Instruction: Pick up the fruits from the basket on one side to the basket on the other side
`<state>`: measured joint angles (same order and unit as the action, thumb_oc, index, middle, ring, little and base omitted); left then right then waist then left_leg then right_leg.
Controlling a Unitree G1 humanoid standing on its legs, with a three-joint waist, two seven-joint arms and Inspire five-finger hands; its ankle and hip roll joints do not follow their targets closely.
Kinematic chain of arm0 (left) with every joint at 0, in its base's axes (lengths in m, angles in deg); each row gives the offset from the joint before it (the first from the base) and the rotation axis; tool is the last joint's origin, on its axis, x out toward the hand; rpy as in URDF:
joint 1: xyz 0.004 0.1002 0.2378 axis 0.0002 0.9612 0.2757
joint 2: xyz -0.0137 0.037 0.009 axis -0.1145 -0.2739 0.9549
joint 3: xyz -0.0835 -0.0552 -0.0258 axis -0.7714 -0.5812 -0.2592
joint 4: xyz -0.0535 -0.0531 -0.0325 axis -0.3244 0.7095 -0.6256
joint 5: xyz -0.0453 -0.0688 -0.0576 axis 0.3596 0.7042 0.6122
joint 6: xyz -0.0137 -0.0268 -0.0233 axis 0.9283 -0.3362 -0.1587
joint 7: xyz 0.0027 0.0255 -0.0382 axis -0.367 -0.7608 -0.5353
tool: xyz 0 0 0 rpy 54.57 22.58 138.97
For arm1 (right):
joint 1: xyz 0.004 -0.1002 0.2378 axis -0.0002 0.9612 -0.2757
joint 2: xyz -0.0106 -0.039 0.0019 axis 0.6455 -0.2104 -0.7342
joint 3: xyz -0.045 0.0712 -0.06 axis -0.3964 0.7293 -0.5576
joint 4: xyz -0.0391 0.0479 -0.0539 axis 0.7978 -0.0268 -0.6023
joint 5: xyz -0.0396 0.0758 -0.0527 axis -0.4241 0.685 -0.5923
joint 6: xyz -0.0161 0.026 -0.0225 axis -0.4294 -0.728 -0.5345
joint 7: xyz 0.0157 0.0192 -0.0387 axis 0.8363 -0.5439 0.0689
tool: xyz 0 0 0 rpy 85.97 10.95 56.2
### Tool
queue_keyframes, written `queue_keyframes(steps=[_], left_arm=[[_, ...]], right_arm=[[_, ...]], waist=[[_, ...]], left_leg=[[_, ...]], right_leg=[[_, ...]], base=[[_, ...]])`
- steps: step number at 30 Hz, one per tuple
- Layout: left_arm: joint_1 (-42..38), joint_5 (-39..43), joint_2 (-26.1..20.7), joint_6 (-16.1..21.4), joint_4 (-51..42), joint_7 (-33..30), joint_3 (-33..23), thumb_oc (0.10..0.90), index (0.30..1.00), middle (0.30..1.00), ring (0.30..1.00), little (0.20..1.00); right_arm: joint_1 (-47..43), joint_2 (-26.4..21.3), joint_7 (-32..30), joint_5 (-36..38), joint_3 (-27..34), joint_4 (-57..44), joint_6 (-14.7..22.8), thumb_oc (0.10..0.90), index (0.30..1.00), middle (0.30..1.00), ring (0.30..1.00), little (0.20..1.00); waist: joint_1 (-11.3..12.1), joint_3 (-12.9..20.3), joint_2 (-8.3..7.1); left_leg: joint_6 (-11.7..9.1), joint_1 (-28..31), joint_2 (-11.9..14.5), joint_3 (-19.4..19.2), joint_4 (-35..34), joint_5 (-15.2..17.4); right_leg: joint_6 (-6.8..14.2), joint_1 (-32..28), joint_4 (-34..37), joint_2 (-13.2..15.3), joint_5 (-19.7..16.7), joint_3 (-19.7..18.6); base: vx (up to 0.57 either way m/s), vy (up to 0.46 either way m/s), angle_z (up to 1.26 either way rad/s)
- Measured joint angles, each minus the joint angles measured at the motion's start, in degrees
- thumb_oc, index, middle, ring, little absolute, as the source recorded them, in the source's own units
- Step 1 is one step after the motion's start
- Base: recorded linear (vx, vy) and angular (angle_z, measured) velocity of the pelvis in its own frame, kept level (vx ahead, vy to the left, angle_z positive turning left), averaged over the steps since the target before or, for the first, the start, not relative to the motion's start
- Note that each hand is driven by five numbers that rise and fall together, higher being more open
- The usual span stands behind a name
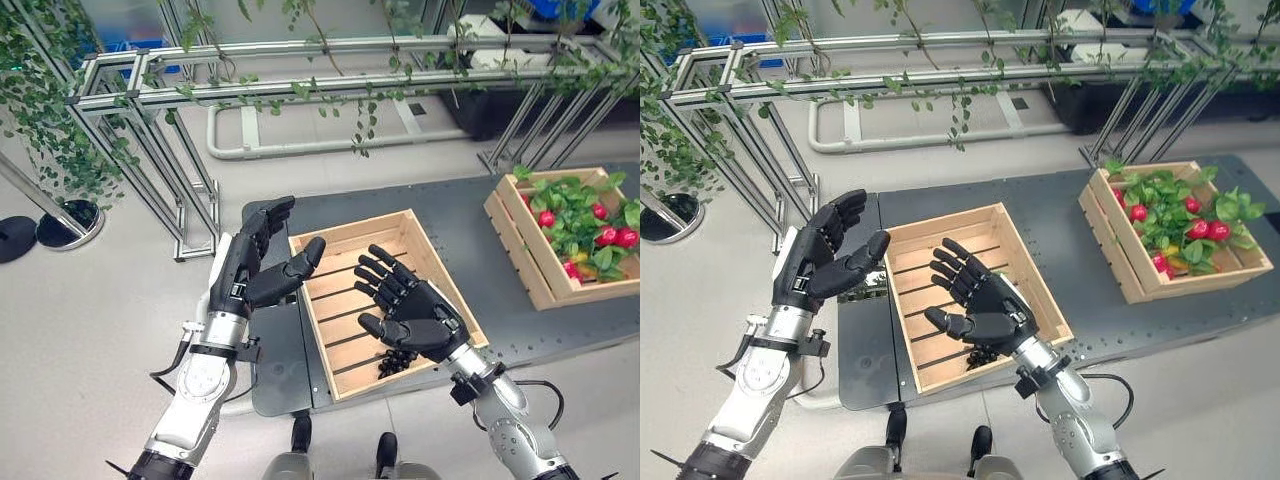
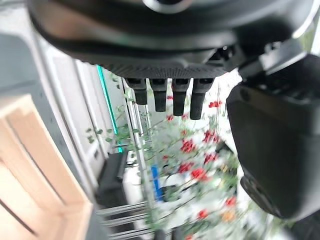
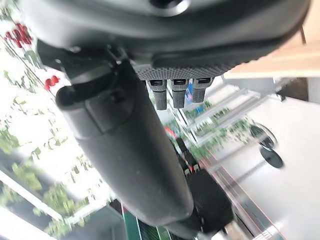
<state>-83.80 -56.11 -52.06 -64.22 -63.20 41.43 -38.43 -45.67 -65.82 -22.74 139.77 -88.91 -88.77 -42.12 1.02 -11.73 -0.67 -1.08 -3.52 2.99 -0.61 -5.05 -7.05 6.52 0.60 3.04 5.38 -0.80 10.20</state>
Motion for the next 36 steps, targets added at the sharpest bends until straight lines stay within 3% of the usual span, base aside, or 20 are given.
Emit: queue_keyframes(steps=[9, 14, 20, 26, 32, 36], left_arm=[[-3.31, -15.65, -7.27, -0.27, 4.93, -6.13, -1.64, 0.800, 0.900, 0.900, 0.900, 0.900], [-5.20, -24.40, -9.18, -3.26, 8.09, -11.90, -0.69, 0.800, 0.900, 0.900, 0.900, 0.900], [-10.74, -30.29, -11.60, -5.50, 13.58, -16.94, 4.80, 0.800, 0.900, 0.900, 0.900, 0.900], [-22.69, -37.04, -12.35, -9.57, 19.78, -19.91, 15.37, 0.800, 0.900, 0.900, 0.900, 0.900], [-32.82, -42.76, -12.45, -11.32, 26.25, -20.67, 23.71, 0.800, 0.900, 0.900, 0.900, 0.900], [-39.92, -47.68, -12.71, -12.67, 31.68, -20.71, 28.91, 0.800, 0.900, 0.900, 0.900, 0.900]], right_arm=[[1.84, -1.82, -5.69, -7.49, 6.90, 0.18, 1.14, 0.800, 0.900, 0.900, 0.900, 0.900], [1.76, -3.74, -10.45, -9.37, 7.82, 1.17, 1.42, 0.800, 0.900, 0.900, 0.900, 0.900], [1.71, -5.08, -13.40, -9.43, 9.40, 1.57, 3.12, 0.800, 0.900, 0.900, 0.900, 0.900], [-3.35, -5.17, -16.79, -9.37, 9.34, 1.65, 7.67, 0.800, 0.900, 0.900, 0.900, 0.900], [-10.00, -5.44, -16.95, -8.67, 7.37, 1.64, 8.87, 0.800, 0.900, 0.900, 0.900, 0.900], [-13.88, -5.38, -16.94, -8.50, 4.40, 1.72, 9.03, 0.800, 0.900, 0.900, 0.900, 0.900]], waist=[[-3.51, -0.43, 1.83], [-5.87, -1.15, 3.07], [-8.19, -4.33, 4.29], [-10.13, -10.81, 4.00], [-12.03, -16.16, 3.91], [-12.64, -17.40, 3.79]], left_leg=[[-0.15, -0.88, 0.07, -1.99, -0.01, 0.39], [-0.14, -2.82, 0.21, -3.33, -0.02, 0.38], [-0.15, -4.74, 0.50, -5.29, -0.01, 0.30], [-0.20, -6.86, 0.81, -7.62, 0.15, 0.08], [-0.20, -7.96, 0.92, -8.54, 0.58, 0.09], [-0.20, -11.11, 0.91, -9.27, 2.34, 0.09]], right_leg=[[-0.06, 1.67, 0.86, -0.09, -0.22, -1.85], [0.03, 4.33, 0.84, -0.32, -0.99, -3.37], [-0.08, 7.39, 0.92, -0.63, -1.99, -5.35], [-0.30, 10.83, 0.43, -0.95, -3.00, -7.04], [-0.42, 12.98, -1.04, -1.11, -2.92, -8.28], [-0.62, 16.73, -3.50, -1.07, -2.77, -8.51]], base=[[-0.04, 0.004, -0.10], [-0.10, 0.030, -0.17], [-0.09, 0.031, -0.20], [-0.09, 0.033, -0.17], [-0.08, 0.024, -0.11], [-0.07, 0.036, -0.08]])
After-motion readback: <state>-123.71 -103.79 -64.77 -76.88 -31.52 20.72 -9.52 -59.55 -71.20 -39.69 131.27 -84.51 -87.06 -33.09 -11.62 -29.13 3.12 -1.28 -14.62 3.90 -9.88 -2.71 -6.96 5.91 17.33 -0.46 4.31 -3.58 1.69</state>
